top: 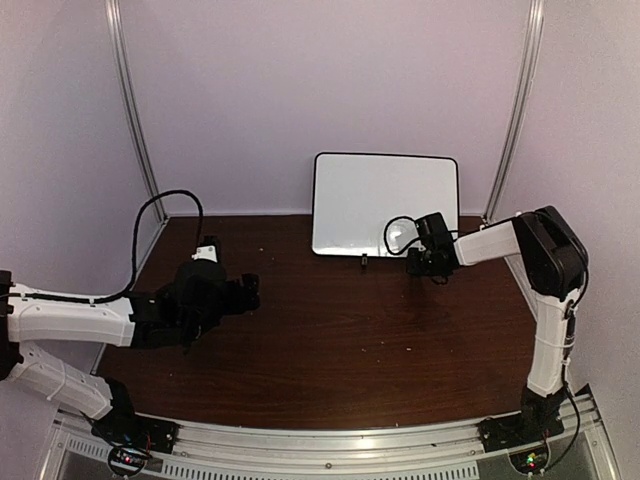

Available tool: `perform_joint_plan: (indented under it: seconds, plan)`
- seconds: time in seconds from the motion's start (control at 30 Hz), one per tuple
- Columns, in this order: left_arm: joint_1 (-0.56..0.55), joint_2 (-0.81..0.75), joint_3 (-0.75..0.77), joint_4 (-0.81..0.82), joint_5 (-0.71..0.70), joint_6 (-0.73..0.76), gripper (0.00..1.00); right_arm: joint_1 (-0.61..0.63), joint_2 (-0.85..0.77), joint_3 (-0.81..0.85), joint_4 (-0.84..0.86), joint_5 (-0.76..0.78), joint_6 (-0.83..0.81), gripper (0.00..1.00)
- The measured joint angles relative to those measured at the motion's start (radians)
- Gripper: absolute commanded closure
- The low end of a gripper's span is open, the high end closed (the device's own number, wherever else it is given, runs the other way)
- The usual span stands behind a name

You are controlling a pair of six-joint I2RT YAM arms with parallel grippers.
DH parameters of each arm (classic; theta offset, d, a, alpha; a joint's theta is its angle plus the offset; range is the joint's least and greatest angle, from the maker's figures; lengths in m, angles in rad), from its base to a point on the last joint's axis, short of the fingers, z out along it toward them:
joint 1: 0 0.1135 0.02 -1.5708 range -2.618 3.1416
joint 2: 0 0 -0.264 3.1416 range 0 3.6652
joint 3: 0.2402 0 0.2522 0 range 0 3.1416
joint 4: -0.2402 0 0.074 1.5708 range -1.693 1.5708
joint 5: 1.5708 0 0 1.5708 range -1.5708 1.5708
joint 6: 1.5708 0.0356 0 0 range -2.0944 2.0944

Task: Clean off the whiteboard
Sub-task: Move the whiteboard to the corner of the board.

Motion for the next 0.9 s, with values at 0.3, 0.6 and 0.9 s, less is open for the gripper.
perform_joint_plan:
  seconds: [0.3,0.6,0.9]
  plan:
    - [0.0,-0.018,-0.009,-0.008,-0.003,0.0,0.02,-0.076,0.097,0.167,-0.064,-0.049,-0.055,1.0]
    - [0.0,-0.018,-0.009,-0.008,-0.004,0.001,0.02,-0.119,0.106,0.186,-0.08,-0.099,-0.084,1.0]
    - [0.0,-0.018,-0.009,-0.007,-0.004,0.002,0.02,-0.178,0.105,0.183,-0.071,-0.142,-0.09,1.0]
